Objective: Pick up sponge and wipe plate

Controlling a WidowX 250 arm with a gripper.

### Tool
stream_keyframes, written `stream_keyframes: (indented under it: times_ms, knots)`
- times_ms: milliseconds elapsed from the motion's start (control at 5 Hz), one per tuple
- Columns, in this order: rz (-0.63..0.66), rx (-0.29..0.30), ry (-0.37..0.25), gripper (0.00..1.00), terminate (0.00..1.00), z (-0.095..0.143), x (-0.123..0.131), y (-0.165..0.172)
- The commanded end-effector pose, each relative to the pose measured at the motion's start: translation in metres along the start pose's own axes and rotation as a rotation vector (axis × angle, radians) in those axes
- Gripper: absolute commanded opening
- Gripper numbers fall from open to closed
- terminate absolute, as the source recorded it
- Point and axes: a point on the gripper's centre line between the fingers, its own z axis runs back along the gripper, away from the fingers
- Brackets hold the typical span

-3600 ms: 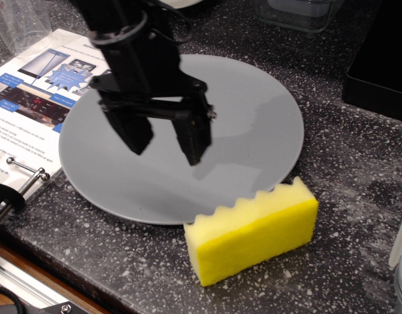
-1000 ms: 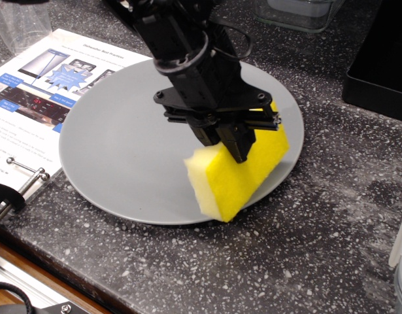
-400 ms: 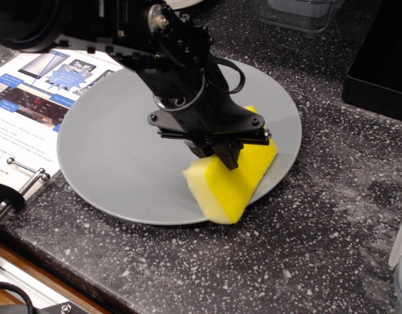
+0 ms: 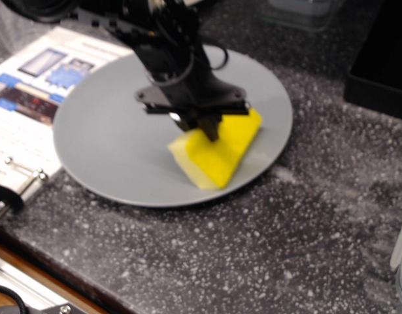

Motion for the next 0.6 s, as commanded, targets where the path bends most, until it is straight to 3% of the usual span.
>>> stream_keyframes:
  times_ms: [0,400]
  knots:
    - [0.087,0.062,0.042,0.00,0.00,0.014,0.036,0.043]
    - [0.141,0.099,0.144,0.00,0.00,0.010,0.052,0.089]
